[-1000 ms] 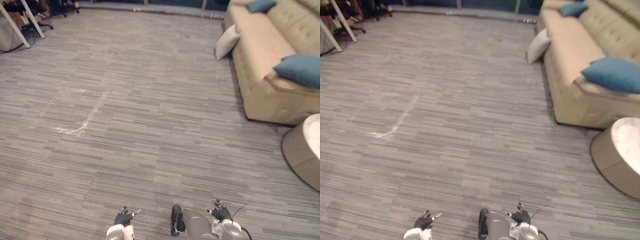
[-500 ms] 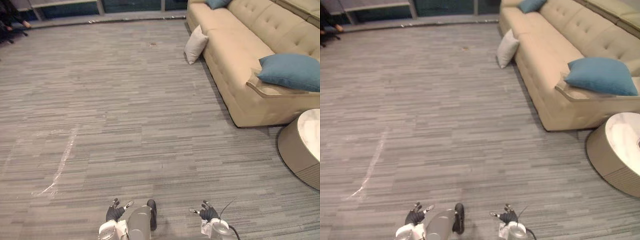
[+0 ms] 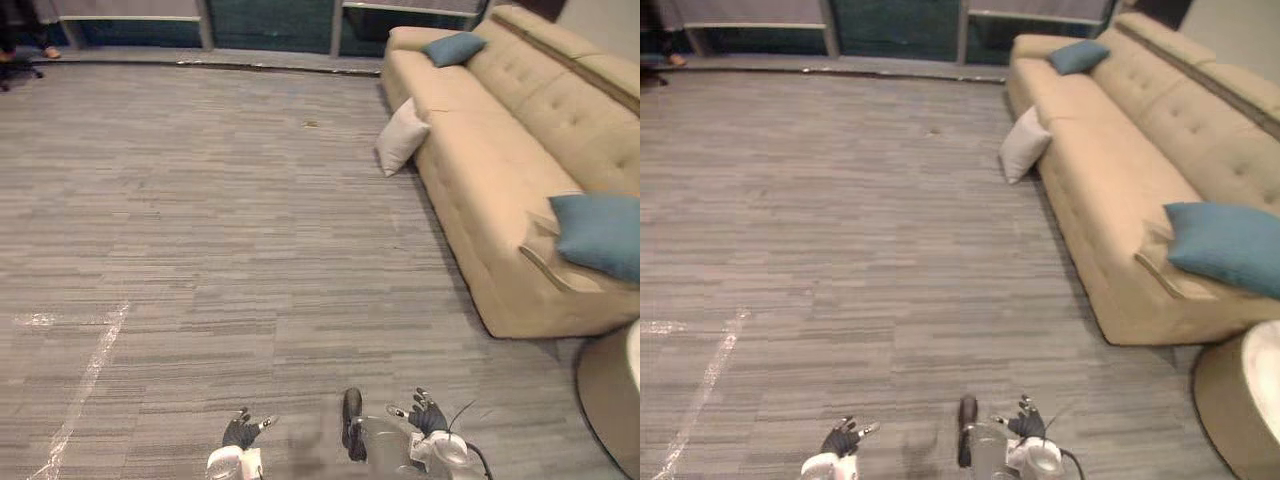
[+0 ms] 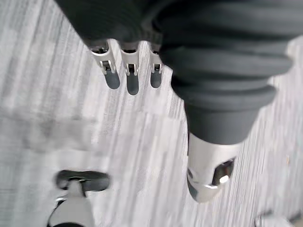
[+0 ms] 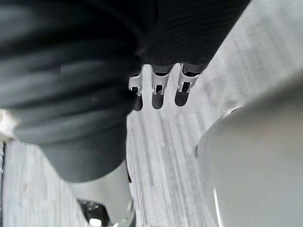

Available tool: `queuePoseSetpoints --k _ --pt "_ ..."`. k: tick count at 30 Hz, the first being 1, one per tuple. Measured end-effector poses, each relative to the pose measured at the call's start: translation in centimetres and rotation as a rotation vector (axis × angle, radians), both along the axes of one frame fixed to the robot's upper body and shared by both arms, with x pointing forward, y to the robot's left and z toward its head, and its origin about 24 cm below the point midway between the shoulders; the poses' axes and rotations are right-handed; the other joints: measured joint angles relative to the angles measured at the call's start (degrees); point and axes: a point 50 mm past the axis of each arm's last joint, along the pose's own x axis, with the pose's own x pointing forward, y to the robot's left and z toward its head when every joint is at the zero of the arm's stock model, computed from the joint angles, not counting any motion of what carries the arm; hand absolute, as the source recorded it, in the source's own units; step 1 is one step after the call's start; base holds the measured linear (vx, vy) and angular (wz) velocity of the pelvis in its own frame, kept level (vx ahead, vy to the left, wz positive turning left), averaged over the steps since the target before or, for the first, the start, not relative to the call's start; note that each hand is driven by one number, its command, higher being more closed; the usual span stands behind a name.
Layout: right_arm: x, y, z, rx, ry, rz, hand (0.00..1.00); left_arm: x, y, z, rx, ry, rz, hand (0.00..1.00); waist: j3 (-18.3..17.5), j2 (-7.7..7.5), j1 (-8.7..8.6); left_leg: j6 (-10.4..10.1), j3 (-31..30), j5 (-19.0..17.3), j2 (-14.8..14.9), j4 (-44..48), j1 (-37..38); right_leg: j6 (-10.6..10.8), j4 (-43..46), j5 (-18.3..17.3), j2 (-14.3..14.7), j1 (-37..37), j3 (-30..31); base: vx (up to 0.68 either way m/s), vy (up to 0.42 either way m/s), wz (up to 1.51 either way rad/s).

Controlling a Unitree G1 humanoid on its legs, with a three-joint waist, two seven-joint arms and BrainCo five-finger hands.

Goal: Pick up cushions and gather them together orderly.

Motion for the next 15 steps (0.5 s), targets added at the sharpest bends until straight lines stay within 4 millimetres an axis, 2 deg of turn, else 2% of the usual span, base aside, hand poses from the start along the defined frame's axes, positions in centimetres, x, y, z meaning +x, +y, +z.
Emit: queuePoseSetpoints --k 1,2,3,4,5,6,7,8,9,10,11,12,13,14,15 --pt "0.1 0.0 0.1 -0.002 -0.004 0.001 0.00 0.1 0.0 0.0 -0.002 -0.004 0.015 0.00 0.0 0.27 0.01 -1.9 -0.1 1.2 0.6 7.3 -3.1 -0.3 0.2 -1.3 0.7 0.8 -0.2 0.66 -0.212 0.11" --pt "0.4 -0.3 0.3 -0.013 -0.016 0.012 0.00 0.0 0.0 0.0 -0.011 -0.003 0.049 0.00 0.7 2.18 0.13 -7.6 0.5 8.6 2.7 23.1 -9.8 -1.0 -0.9 -3.5 2.3 3.9 0.0 0.66 -0.155 -0.20" --pt "0.7 -0.4 0.4 -0.021 -0.020 0.020 0.00 -0.5 0.0 -0.1 -0.007 0.009 0.073 0.00 1.2 3.16 0.65 -8.9 1.8 10.8 5.1 33.0 -14.2 -1.9 -2.5 -4.6 3.6 7.0 0.8 0.79 -0.141 -0.48" --pt "0.6 -0.3 0.2 -0.014 -0.003 0.017 0.00 -0.6 0.1 -0.1 -0.008 0.007 0.098 0.00 1.7 4.30 1.21 -7.8 4.8 9.2 8.4 41.9 -18.6 -2.7 -4.7 -5.9 5.3 12.0 2.0 0.65 -0.066 -0.51" --pt "0.5 0.0 0.1 -0.006 0.005 0.016 0.00 -0.4 0.2 0.0 -0.003 -0.004 0.096 0.00 2.0 3.86 1.70 -7.3 5.9 8.3 9.2 43.8 -20.3 -2.8 -6.0 -6.6 5.5 14.6 2.6 0.64 -0.070 -0.50" --pt "0.2 0.7 -0.1 0.014 0.015 0.014 0.00 0.0 0.7 0.3 0.016 -0.027 0.089 0.00 2.4 2.67 2.72 -6.6 8.1 6.8 9.7 44.2 -24.1 -3.1 -9.1 -8.1 5.3 20.0 4.2 0.60 -0.069 -0.40" --pt "-0.1 1.2 -0.3 0.025 0.026 0.023 0.00 0.1 0.9 0.5 0.022 -0.041 0.085 0.00 2.1 2.12 3.11 -6.0 9.8 5.4 10.0 41.9 -28.6 -2.9 -12.3 -8.9 4.9 24.2 5.4 0.57 -0.057 -0.37" --pt "-0.1 1.3 -0.3 0.026 0.029 0.029 0.00 0.1 0.8 0.5 0.019 -0.044 0.091 0.00 2.0 2.05 3.16 -5.7 10.3 4.8 9.9 40.3 -30.1 -2.5 -13.0 -8.9 4.7 25.3 5.8 0.56 0.004 -0.39" --pt "-0.1 1.5 -0.3 0.031 0.030 0.030 0.00 0.2 0.9 0.7 0.019 -0.057 0.099 0.00 2.1 1.97 3.52 -4.8 12.5 3.6 9.4 32.0 -33.5 -1.6 -15.4 -9.6 3.9 28.7 7.0 0.58 0.077 -0.39" --pt "0.1 1.6 -0.3 0.034 0.026 0.026 0.00 0.3 0.9 0.8 0.019 -0.067 0.097 0.00 2.1 1.94 3.73 -4.7 13.5 4.3 7.8 20.4 -35.5 -0.7 -17.4 -10.3 2.9 31.1 8.0 0.60 0.107 -0.41" --pt "0.2 1.6 -0.2 0.033 0.024 0.026 0.00 0.3 0.9 0.8 0.020 -0.070 0.098 0.00 2.1 1.90 3.89 -4.8 13.5 5.1 7.0 15.0 -36.1 -0.4 -18.0 -10.8 2.4 31.9 8.4 0.61 0.172 -0.38" --pt "0.3 1.6 -0.2 0.031 0.023 0.027 0.00 0.4 0.8 0.8 0.018 -0.078 0.100 0.00 2.0 1.89 4.18 -5.5 13.2 8.0 5.7 5.1 -36.7 0.4 -19.4 -11.8 1.7 33.3 9.3 0.60 0.226 -0.45" --pt "0.1 1.7 -0.4 0.032 0.038 0.031 0.00 0.5 0.8 0.9 0.019 -0.086 0.101 0.00 1.6 1.85 4.90 -5.7 12.8 12.7 5.3 -0.6 -37.9 1.1 -20.5 -13.3 1.0 35.1 10.5 0.89 0.376 -0.68" --pt "-1.0 2.2 -1.0 0.048 0.088 0.029 0.00 0.5 1.1 0.9 0.031 -0.086 0.085 0.00 -0.7 -0.37 5.96 -2.0 13.7 18.5 2.9 0.1 -37.4 1.7 -20.3 -15.1 -1.6 36.6 11.7 0.81 0.332 -0.55" --pt "-1.2 2.4 -1.1 0.052 0.093 0.030 0.00 0.5 1.2 0.9 0.035 -0.084 0.080 0.00 -1.1 -0.90 6.05 -0.7 14.0 18.3 2.4 0.2 -37.2 1.7 -19.2 -15.1 -2.3 36.4 11.8 0.72 0.290 -0.37"
